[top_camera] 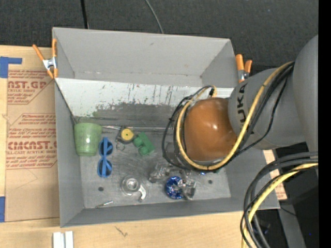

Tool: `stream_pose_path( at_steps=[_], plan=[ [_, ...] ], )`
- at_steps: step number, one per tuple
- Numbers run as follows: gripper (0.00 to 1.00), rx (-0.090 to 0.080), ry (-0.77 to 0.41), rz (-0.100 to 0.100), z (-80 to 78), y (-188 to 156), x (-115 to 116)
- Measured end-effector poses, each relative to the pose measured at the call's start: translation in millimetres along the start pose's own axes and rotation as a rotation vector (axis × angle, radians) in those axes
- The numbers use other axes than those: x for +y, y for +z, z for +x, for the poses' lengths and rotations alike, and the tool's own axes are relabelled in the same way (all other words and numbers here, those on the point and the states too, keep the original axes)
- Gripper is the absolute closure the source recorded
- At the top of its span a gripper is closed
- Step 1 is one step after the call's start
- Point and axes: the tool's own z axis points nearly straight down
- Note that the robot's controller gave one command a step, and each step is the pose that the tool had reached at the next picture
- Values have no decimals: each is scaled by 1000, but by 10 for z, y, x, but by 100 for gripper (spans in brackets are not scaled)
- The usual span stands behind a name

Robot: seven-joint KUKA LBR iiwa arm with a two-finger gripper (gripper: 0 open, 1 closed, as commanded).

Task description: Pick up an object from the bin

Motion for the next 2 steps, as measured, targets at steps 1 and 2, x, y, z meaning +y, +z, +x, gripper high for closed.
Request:
stream_pose_path(
  at_steps=[1, 2],
  plan=[
    [100, -10, 0, 4, -30, -16, -3],
    [100, -3, -76, 3, -15, -1327, -87]
  ],
)
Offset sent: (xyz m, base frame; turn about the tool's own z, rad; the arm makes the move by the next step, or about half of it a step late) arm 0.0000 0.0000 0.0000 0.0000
